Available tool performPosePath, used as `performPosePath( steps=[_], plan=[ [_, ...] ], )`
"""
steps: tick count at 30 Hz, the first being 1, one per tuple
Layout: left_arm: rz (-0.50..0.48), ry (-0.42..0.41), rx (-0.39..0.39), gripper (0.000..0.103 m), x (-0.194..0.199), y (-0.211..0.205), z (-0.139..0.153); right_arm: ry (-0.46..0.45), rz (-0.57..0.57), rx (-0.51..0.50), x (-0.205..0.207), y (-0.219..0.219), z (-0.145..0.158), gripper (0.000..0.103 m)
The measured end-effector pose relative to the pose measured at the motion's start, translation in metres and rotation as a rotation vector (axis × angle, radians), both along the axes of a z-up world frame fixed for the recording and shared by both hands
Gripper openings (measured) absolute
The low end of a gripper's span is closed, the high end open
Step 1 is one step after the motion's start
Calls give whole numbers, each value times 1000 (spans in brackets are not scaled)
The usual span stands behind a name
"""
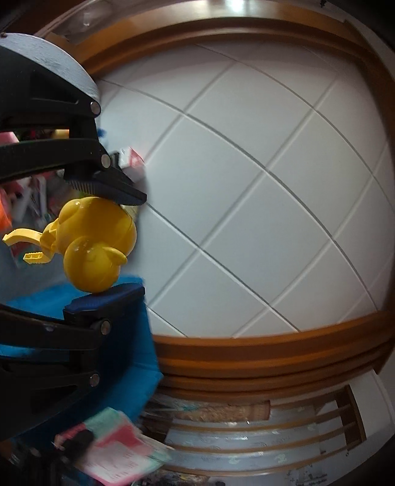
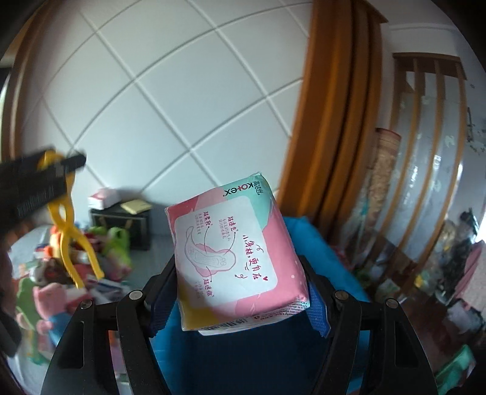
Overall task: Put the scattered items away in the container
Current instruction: 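Lift both held items and carry them over the blue crate, then open the left tool dropping the yellow clip while the right tool drops the pad pack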
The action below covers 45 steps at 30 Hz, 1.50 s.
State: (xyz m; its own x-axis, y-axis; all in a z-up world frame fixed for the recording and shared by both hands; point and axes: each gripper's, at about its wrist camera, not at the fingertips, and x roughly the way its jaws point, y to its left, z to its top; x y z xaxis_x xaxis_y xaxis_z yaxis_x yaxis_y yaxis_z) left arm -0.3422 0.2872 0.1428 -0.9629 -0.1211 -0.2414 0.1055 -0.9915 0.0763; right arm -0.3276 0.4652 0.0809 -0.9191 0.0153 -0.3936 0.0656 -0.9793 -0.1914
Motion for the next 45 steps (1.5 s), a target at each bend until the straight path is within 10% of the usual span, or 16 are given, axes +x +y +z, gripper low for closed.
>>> performPosePath(
  steps=[9, 24, 35, 45],
  plan=[
    [-158, -22, 2, 53, -67, 126, 30, -63, -117, -52, -41, 114, -7, 72],
    [-201, -654, 50, 52, -196, 196, -156, -512, -193, -60, -183, 164, -112, 72],
    [-16, -933, 72, 52, -282, 204, -266, -746, -53, 212, -268, 151, -197, 72],
    [73, -1158, -3, 52, -274, 217, -360, -1023, -46, 245, -311, 151, -321, 72]
  ],
)
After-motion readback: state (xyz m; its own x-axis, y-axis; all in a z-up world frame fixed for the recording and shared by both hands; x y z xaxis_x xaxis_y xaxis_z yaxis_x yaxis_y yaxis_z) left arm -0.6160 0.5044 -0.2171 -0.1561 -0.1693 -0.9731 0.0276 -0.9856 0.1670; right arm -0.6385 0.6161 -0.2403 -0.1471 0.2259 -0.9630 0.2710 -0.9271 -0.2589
